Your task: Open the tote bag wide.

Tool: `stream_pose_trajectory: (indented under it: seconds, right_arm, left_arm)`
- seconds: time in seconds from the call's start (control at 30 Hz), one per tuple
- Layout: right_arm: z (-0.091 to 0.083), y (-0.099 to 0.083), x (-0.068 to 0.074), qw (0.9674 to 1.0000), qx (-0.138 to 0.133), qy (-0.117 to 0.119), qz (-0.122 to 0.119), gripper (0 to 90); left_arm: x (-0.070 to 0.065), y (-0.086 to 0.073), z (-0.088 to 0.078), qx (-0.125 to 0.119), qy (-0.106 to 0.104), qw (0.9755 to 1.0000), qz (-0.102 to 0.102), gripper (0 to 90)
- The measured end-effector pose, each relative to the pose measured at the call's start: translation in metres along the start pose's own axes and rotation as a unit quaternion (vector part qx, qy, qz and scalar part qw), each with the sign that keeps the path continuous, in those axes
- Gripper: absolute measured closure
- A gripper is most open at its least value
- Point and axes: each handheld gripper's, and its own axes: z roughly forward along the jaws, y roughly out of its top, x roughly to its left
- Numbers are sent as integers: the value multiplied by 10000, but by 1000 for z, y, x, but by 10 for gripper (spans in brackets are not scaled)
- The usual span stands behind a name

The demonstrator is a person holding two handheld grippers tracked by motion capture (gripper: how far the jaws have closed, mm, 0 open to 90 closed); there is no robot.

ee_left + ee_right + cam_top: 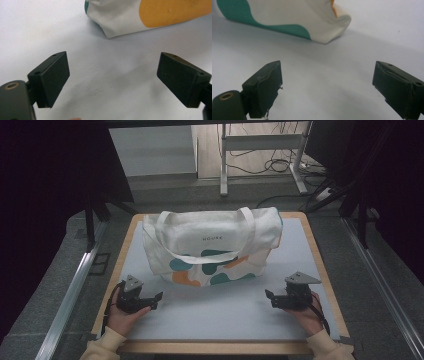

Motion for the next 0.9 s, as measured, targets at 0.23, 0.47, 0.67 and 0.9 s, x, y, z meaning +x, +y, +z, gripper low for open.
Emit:
stream_pose_trajectory:
  seconds: [0.23, 0.47, 0.67, 0.9]
  right_arm:
    - [0, 2, -3, 10000, -87, -29, -18, 135]
    - [-6, 3, -4, 9998, -181, 94, -45, 202]
    - [-9, 4, -6, 9996, -193, 159, 102, 250]
    - [-12, 9, -5, 9995, -256, 174, 119, 261]
  left_arm:
    - [-2, -4, -4, 16, -37, 9999, 119, 168]
    - [-1, -2, -2, 43, -150, 9999, 73, 201]
    - [1, 1, -2, 54, -192, 9998, -85, 220]
    - [1, 2, -13, -115, -303, 9993, -206, 225]
